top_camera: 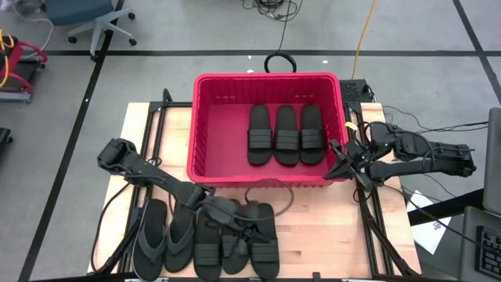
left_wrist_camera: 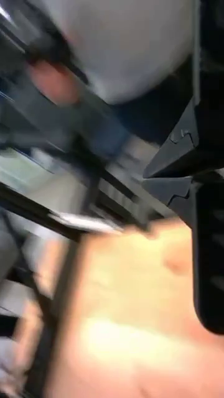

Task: Pick and place slides into bin
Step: Put the black slide into the red bin

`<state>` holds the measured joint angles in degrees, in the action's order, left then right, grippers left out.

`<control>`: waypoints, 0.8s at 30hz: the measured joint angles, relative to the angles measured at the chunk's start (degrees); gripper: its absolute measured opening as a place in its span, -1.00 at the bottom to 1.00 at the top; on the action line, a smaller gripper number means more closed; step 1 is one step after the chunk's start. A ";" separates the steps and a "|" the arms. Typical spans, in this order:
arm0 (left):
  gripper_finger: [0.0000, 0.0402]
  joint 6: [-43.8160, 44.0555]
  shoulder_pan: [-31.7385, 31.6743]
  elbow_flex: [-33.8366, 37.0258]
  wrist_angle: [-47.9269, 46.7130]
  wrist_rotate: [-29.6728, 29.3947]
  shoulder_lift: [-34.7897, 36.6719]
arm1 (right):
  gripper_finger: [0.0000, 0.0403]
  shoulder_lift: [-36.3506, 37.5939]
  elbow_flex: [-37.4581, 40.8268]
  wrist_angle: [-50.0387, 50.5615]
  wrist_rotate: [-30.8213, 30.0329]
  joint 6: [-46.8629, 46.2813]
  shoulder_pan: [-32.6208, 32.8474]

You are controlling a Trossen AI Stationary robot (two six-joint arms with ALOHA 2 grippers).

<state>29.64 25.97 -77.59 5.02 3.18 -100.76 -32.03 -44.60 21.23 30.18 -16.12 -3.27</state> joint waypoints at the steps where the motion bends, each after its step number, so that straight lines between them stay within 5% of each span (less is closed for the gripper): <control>1: -0.93 -1.84 -0.10 -0.93 -4.88 0.02 -0.35 | -1.00 0.00 0.00 0.01 -0.66 -1.19 0.00; 7: -0.60 -6.42 -2.20 0.66 -14.95 1.18 -0.43 | -1.00 -0.09 0.00 0.02 -2.32 -3.21 -0.02; 17: 0.22 -2.53 -4.55 7.60 -1.29 8.47 -4.13 | -1.00 -0.66 0.00 0.39 -6.30 -3.65 -0.02; 24: 0.51 -1.50 -4.21 7.59 4.91 9.41 -8.66 | -1.00 -0.64 0.00 0.50 -6.24 -3.80 -0.01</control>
<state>28.14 21.76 -70.00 9.93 12.59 -109.42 -32.67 -44.60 21.74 23.94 -19.92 -3.27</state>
